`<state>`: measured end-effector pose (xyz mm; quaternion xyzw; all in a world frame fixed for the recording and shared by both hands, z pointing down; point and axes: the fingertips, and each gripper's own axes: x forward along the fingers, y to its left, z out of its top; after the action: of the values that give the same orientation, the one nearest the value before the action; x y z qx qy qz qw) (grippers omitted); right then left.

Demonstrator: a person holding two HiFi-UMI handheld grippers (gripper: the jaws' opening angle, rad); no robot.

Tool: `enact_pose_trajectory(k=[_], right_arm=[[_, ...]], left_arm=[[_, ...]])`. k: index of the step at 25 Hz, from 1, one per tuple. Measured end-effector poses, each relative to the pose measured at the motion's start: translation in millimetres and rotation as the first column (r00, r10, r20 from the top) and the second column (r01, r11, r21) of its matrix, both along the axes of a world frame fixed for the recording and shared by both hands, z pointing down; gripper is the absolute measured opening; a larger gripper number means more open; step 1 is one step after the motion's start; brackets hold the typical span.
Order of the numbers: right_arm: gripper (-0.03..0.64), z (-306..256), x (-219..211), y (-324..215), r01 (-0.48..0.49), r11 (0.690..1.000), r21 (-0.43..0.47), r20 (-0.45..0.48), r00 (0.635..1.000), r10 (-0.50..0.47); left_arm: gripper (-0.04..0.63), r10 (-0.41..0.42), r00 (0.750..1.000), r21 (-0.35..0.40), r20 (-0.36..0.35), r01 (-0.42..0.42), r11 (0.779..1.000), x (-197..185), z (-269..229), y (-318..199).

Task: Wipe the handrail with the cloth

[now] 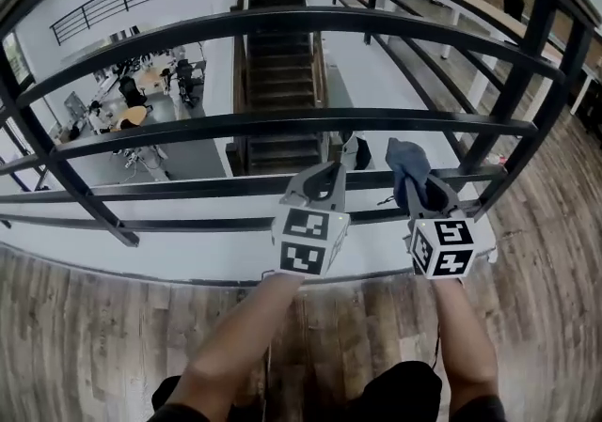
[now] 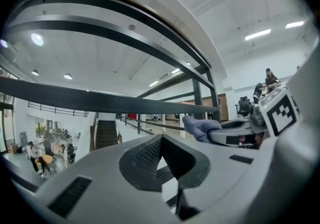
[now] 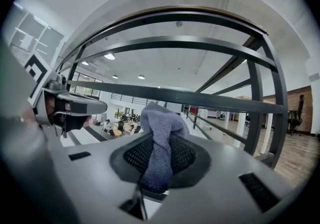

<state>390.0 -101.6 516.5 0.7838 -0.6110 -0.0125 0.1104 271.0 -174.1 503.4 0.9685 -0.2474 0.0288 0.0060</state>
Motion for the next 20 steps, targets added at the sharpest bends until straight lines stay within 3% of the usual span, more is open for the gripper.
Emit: enact_pose_trajectory(k=[9,20], right_arm=[[0.077,24.5,-155.6,-105.7,0.16,0.986,-0.043,0.015,0.987,-0.16],[0.077,46.2,-376.5,-230.6,0.344,0.937,-0.055,0.06,0.938,-0.341]], left_arm=[[0.002,-0.209,0.978,-0.021,0.001,0.209,0.978,-174.7,8.1,-91.8],[0.002,-0.391,0.92,0.028,0.007,0.39,0.92,-368.8,21.6,-168.9]])
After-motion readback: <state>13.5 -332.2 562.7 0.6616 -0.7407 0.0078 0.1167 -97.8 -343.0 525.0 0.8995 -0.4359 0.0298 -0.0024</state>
